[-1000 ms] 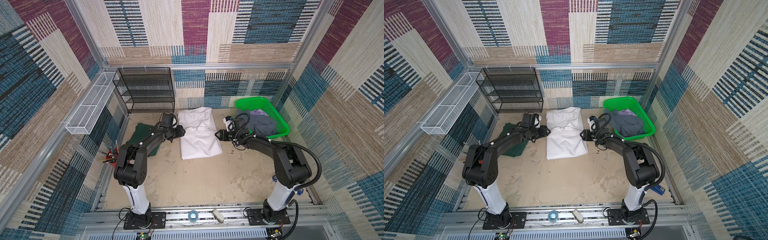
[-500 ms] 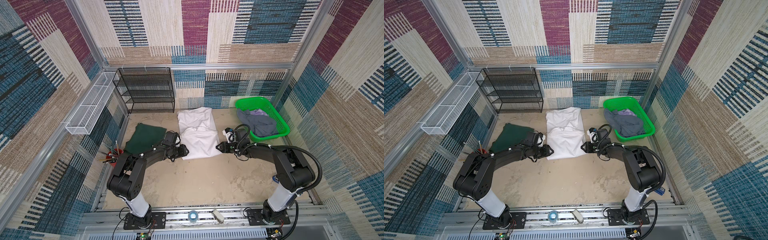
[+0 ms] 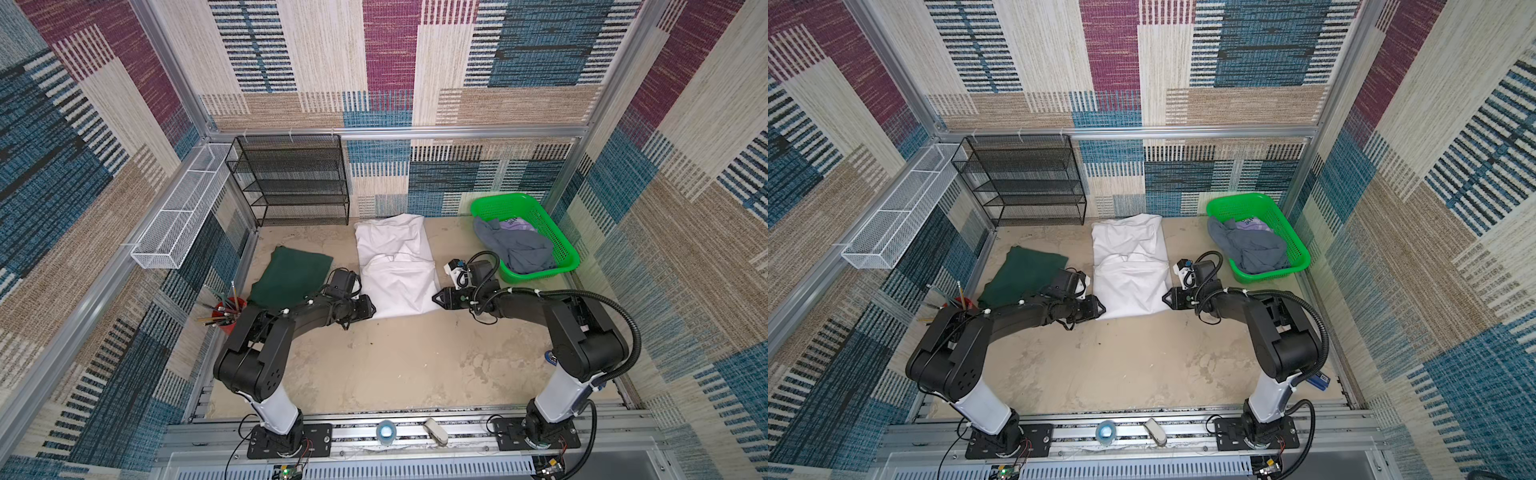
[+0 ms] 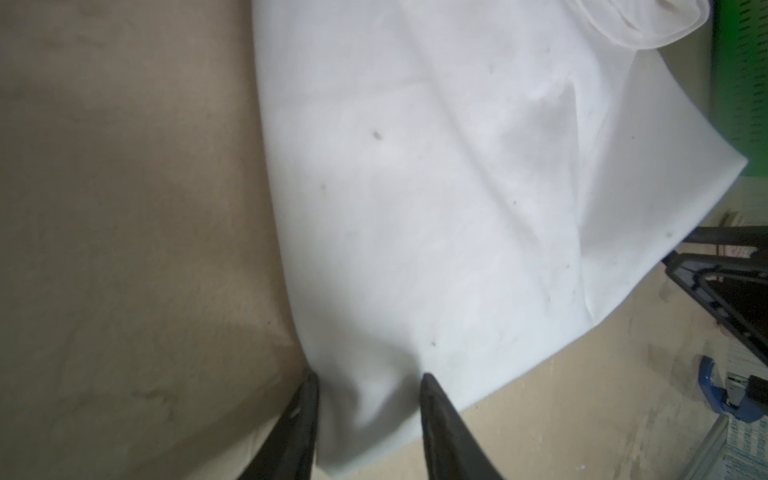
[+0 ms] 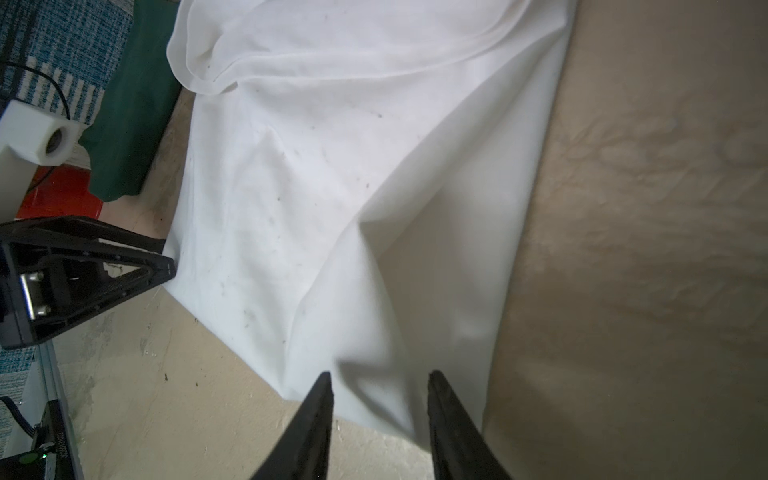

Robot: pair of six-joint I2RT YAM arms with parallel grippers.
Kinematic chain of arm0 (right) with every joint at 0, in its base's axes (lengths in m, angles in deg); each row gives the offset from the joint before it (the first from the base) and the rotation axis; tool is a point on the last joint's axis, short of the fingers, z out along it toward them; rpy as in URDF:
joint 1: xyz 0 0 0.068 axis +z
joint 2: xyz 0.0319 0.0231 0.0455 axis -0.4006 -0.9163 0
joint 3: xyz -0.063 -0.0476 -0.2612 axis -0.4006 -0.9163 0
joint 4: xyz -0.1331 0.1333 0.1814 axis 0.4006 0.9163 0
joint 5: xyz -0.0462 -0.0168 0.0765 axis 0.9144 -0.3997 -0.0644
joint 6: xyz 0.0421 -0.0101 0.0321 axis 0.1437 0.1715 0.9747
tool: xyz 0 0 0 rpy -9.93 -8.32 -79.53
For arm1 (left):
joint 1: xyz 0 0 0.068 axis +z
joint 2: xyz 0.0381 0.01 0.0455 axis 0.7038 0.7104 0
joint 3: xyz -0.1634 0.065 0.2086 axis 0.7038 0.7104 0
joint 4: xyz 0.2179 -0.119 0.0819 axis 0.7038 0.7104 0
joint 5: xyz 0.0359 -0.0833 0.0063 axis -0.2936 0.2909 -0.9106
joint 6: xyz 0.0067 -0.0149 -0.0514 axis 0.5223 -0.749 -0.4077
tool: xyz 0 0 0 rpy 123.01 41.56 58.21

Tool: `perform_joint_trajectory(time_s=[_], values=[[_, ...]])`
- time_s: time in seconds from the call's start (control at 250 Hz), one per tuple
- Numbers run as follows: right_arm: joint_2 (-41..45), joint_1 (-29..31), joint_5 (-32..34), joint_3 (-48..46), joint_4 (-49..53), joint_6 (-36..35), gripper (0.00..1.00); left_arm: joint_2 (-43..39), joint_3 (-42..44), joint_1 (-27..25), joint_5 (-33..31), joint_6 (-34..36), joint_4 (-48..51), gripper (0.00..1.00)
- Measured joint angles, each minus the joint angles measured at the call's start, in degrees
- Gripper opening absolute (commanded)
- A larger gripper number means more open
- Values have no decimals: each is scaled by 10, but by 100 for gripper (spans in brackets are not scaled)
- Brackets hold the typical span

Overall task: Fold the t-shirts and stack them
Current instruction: 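Grasp the near edge of the folded white bundle with both grippers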

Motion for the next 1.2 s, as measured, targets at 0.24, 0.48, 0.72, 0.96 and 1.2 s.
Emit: perform_joint_trajectory(time_s=[0.24, 0.48, 0.72, 0.96, 1.2], values=[[-12, 0, -5, 9, 8, -15, 4, 6, 1, -2, -11, -9, 4, 17], [40, 0, -15, -13, 35, -19, 0, -2, 1, -6, -27, -25, 35, 0], [131, 1, -13, -68, 61, 28, 0, -32, 25, -22, -56, -50, 63, 0], [208, 3, -9, -162, 101, 107, 4, -78, 67, -69, -73, -78, 75, 0], [307, 21, 30, -160, 215, 163, 22, -163, 96, -125, -102, -108, 151, 26]])
